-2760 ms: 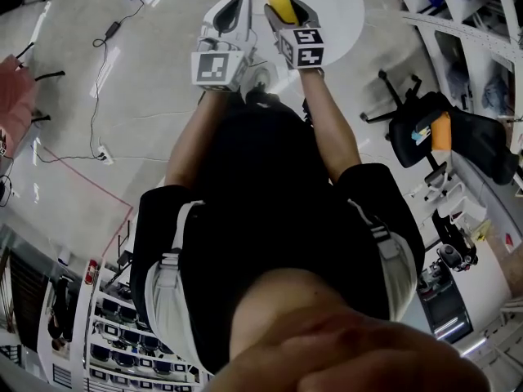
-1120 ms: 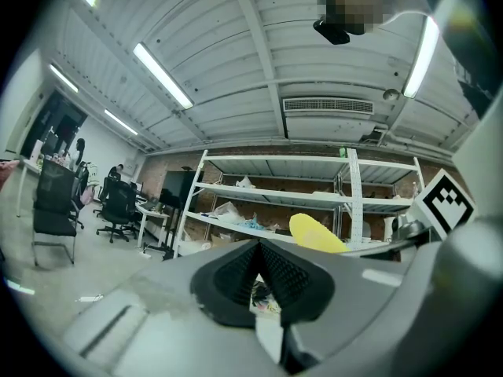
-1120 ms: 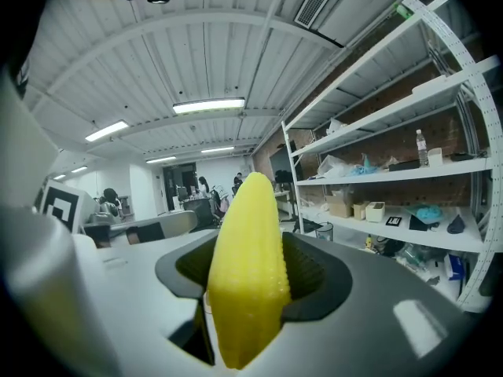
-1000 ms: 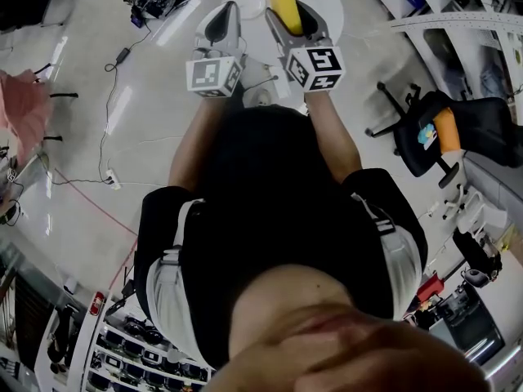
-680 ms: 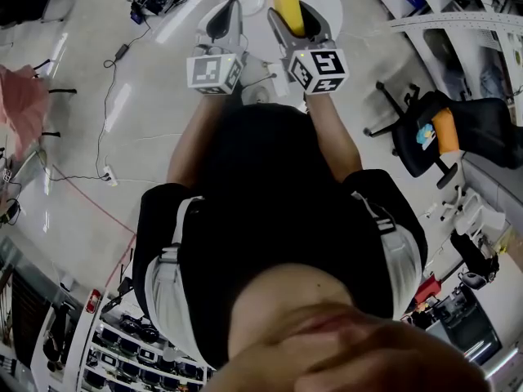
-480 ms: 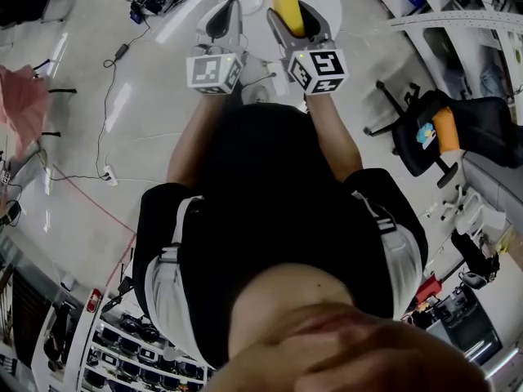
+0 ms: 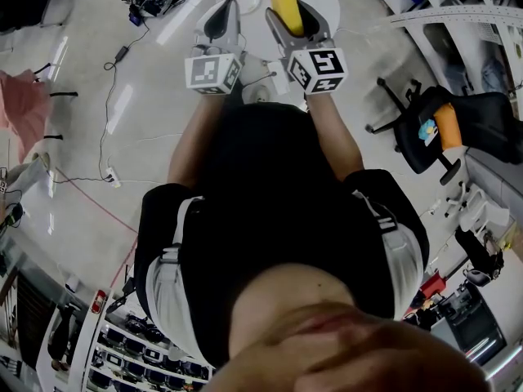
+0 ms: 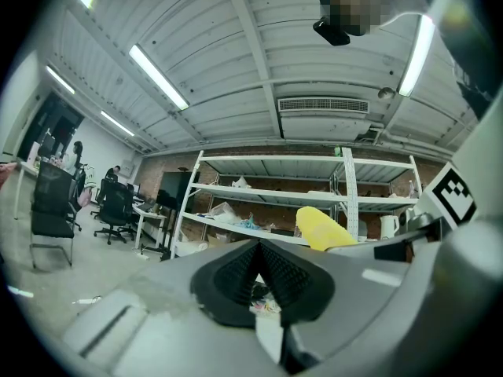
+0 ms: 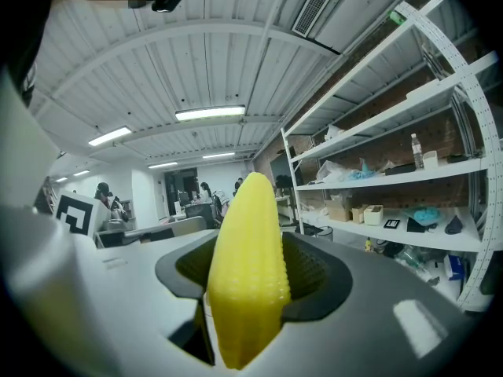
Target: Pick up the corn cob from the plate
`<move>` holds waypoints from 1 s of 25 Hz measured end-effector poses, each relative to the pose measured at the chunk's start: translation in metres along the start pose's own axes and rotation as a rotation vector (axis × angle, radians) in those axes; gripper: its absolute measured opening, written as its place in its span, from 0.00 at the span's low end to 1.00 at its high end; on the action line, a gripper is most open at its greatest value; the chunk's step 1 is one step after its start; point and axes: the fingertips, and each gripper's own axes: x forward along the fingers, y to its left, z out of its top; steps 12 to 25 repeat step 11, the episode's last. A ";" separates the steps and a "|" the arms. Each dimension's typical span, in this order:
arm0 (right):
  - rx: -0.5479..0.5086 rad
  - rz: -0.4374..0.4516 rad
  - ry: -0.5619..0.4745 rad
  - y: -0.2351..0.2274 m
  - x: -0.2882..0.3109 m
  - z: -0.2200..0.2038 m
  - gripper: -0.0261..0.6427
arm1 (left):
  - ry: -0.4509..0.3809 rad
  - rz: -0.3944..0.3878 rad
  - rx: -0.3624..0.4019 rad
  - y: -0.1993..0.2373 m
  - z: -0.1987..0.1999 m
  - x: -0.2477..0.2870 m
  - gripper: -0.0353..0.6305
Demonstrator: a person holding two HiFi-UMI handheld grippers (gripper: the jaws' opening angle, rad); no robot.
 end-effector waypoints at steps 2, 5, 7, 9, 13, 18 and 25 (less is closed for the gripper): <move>0.002 0.001 0.001 -0.001 0.000 -0.001 0.41 | 0.002 0.002 0.000 0.000 -0.001 0.001 0.06; 0.003 0.003 0.002 -0.001 0.001 0.000 0.41 | 0.003 0.003 -0.001 0.001 -0.001 0.001 0.06; 0.005 0.003 0.004 0.001 0.002 -0.001 0.41 | 0.002 0.003 -0.003 0.003 -0.001 0.000 0.06; 0.006 0.003 0.005 0.002 0.003 -0.001 0.41 | 0.003 0.005 -0.003 0.004 0.000 -0.001 0.06; 0.005 0.003 0.006 0.003 0.004 -0.001 0.41 | 0.003 0.006 -0.003 0.006 0.000 -0.001 0.06; 0.005 0.003 0.006 0.003 0.004 -0.001 0.41 | 0.003 0.006 -0.003 0.006 0.000 -0.001 0.06; 0.005 0.003 0.006 0.003 0.004 -0.001 0.41 | 0.003 0.006 -0.003 0.006 0.000 -0.001 0.06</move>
